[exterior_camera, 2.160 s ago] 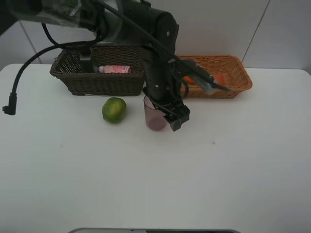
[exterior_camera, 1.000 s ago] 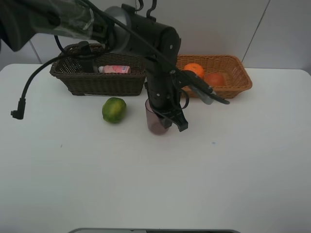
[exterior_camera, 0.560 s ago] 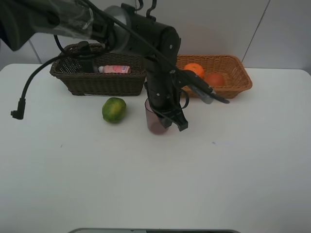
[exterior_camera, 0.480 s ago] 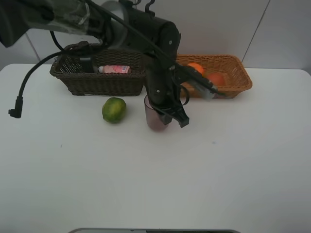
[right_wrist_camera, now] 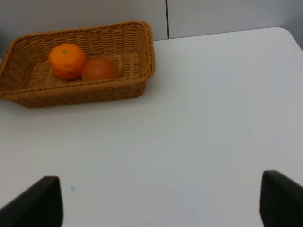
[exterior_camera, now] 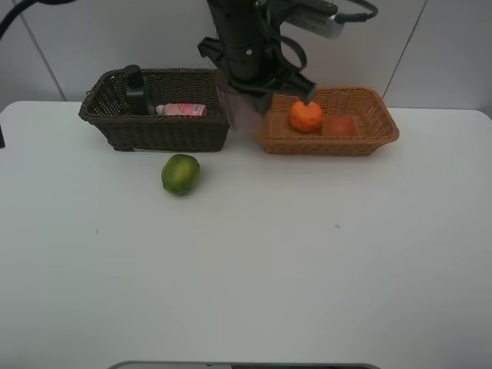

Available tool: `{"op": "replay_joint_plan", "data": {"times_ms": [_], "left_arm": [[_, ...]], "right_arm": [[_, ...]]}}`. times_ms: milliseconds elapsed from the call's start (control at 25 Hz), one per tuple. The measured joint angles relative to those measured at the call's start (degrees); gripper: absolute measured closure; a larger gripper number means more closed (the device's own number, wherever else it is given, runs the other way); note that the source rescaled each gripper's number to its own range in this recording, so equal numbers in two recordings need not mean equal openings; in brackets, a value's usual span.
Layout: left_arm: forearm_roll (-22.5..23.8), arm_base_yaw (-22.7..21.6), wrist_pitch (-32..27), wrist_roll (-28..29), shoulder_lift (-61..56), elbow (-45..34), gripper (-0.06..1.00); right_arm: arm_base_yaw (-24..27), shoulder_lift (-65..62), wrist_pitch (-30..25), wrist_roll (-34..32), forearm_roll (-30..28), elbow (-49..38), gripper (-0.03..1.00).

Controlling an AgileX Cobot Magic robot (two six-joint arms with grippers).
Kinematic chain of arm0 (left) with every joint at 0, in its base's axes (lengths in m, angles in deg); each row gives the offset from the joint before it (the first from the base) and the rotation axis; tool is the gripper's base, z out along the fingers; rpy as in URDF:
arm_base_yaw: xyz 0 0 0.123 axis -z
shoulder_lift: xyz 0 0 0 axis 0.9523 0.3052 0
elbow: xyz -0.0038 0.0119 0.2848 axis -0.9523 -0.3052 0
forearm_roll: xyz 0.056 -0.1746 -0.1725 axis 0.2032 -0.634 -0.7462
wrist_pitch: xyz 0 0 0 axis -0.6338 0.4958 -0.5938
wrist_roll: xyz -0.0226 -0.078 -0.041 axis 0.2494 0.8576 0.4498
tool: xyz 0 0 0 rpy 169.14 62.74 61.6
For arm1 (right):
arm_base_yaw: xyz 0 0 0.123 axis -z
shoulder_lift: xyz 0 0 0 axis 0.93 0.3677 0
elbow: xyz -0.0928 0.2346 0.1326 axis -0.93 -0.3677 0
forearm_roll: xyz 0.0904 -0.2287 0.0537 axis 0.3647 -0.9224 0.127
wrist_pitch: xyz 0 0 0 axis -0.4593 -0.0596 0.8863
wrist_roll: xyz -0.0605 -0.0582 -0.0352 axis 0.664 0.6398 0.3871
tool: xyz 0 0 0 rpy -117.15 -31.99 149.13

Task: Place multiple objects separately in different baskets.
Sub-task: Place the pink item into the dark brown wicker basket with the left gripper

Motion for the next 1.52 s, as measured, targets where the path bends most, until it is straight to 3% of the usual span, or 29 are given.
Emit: {"op": "replay_joint_plan", "data": {"times_ms": [200, 600, 840, 1520], "left_arm": [[3.6, -3.84, 3.09, 2.46, -0.79, 0.26, 0.94], [4.26, -10.43, 13.15, 5.42, -0.67, 0.26, 0.94], [4.44, -13.3, 14.1, 5.6, 2.69, 0.26, 0.94], [2.03, -14.8, 20.57, 5.6, 8.71, -2.56, 0.94]], "right_arm": [[0.0, 0.0, 0.0, 0.0, 0.0, 0.0, 0.16], [0.0, 0.0, 0.0, -0.05, 0.0, 0.0, 0.16], [0.0, 0.0, 0.0, -0.05, 0.0, 0.0, 0.16], [0.0, 0.0, 0.0, -0.05, -0.06, 0.0, 0.16]]}}
